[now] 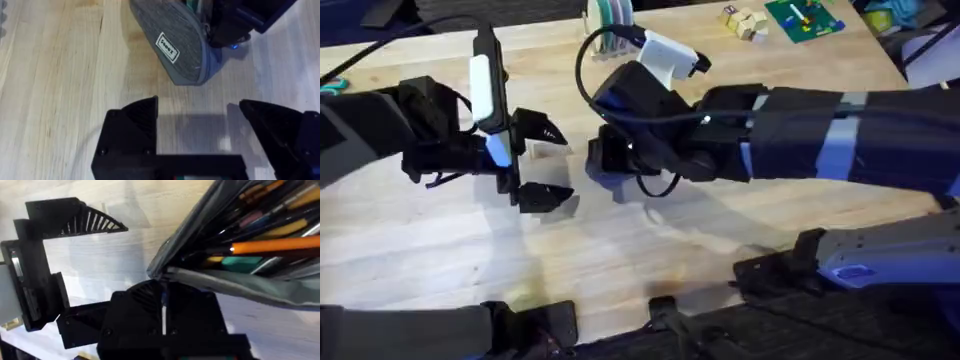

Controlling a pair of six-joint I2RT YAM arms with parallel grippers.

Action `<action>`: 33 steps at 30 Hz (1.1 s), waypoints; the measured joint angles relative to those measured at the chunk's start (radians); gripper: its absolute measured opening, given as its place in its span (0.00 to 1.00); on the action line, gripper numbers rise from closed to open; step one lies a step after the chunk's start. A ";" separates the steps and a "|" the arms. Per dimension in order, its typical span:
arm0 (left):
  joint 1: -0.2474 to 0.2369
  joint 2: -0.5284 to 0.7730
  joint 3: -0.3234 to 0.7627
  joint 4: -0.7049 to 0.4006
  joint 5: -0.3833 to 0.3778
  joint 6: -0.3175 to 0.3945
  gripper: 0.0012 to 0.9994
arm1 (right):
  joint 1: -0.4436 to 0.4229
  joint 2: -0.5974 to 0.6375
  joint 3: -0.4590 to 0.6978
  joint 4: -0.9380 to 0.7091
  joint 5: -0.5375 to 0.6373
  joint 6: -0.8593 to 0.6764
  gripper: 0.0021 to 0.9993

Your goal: Unzip the bag, pick up the pens from the table one at a time and place them inside, then zip the bag closed.

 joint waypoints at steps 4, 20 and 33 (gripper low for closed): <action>0.000 0.000 0.000 0.000 0.000 0.000 0.99 | 0.000 -0.002 0.000 0.000 0.000 -0.005 0.03; 0.000 0.000 0.000 -0.002 0.146 0.000 0.99 | -0.012 -0.123 0.000 0.024 0.003 -0.031 0.03; -0.093 0.000 0.000 0.071 0.206 -0.004 0.98 | -0.036 -0.122 0.000 0.064 0.003 -0.038 0.03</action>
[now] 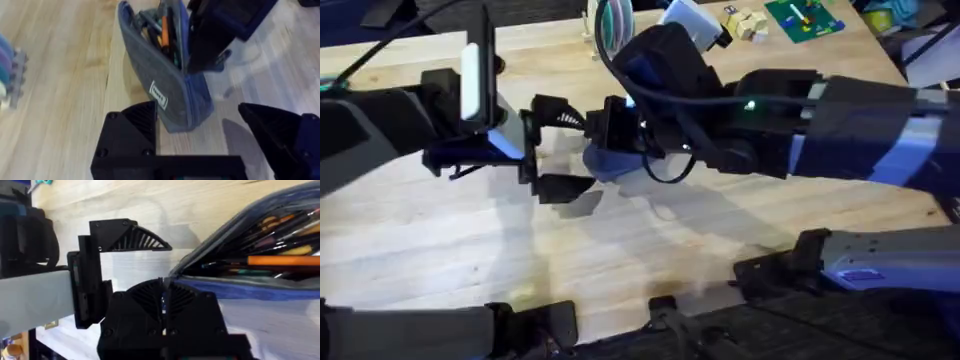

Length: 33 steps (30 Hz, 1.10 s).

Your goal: Unzip the bag, pick up the pens from the table one at a time and place them inside, then zip the bag closed.

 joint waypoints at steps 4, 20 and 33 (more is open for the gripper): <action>-0.031 0.000 0.000 0.085 0.003 -0.058 0.98 | 0.000 0.000 0.000 0.000 0.000 0.000 0.03; -0.043 0.002 0.000 0.160 -0.006 -0.253 0.86 | 0.000 0.000 0.000 0.000 0.000 0.000 0.03; -0.075 0.068 0.003 0.196 0.007 -0.278 0.82 | 0.000 0.000 0.000 -0.003 0.000 0.000 0.03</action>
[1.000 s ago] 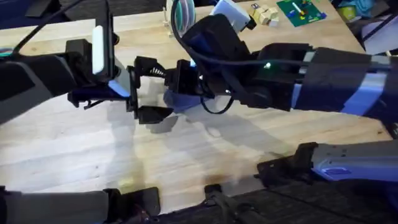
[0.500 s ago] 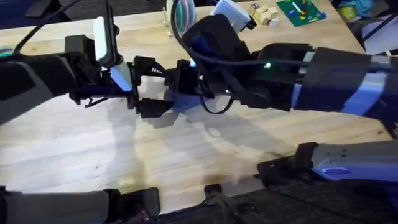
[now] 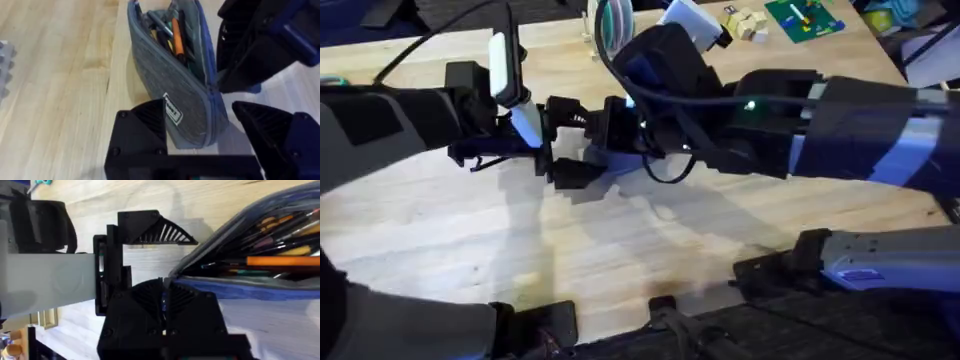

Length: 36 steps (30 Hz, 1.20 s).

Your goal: Unzip the bag, pick up the pens from the table one at a time and place them inside, then zip the bag closed.

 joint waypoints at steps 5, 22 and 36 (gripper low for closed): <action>0.000 0.000 0.000 0.000 0.011 -0.007 0.68 | 0.000 0.000 0.000 -0.003 0.000 0.000 0.03; 0.000 0.000 0.000 0.002 0.018 -0.011 0.04 | -0.020 0.000 0.000 -0.007 -0.005 -0.074 0.03; -0.004 0.000 0.002 0.013 0.018 -0.011 0.04 | -0.218 -0.001 0.000 -0.082 -0.108 -0.178 0.03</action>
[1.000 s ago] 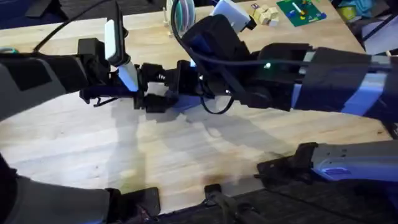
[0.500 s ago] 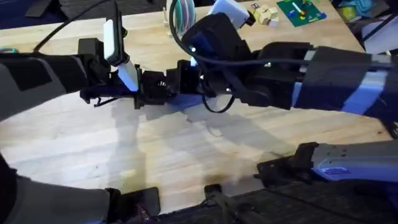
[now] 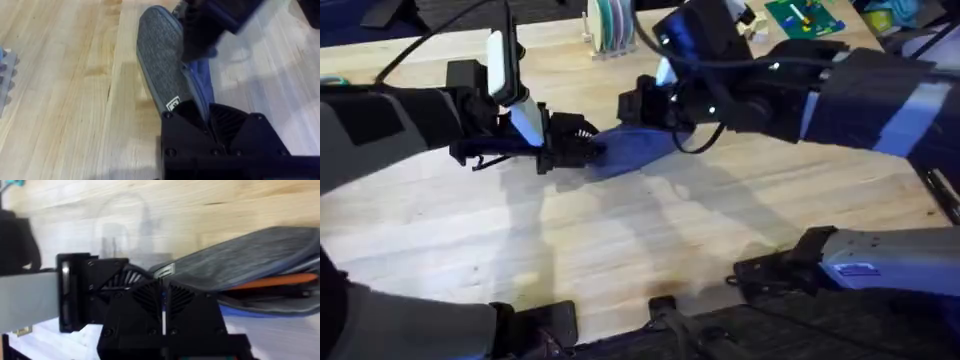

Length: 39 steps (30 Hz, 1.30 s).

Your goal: Unzip the bag, pick up the pens from the table one at a time and place them inside, then zip the bag closed.

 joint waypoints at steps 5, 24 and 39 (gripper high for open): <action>-0.002 0.000 0.000 0.001 0.000 0.000 0.04 | -0.070 0.000 0.000 -0.036 -0.021 -0.018 0.03; -0.002 0.000 0.000 -0.004 0.004 0.000 0.04 | -0.364 0.000 0.000 -0.109 0.007 -0.075 0.03; -0.014 0.000 0.000 0.000 0.016 0.000 0.04 | -0.474 0.069 -0.007 -0.143 -0.020 -0.084 0.03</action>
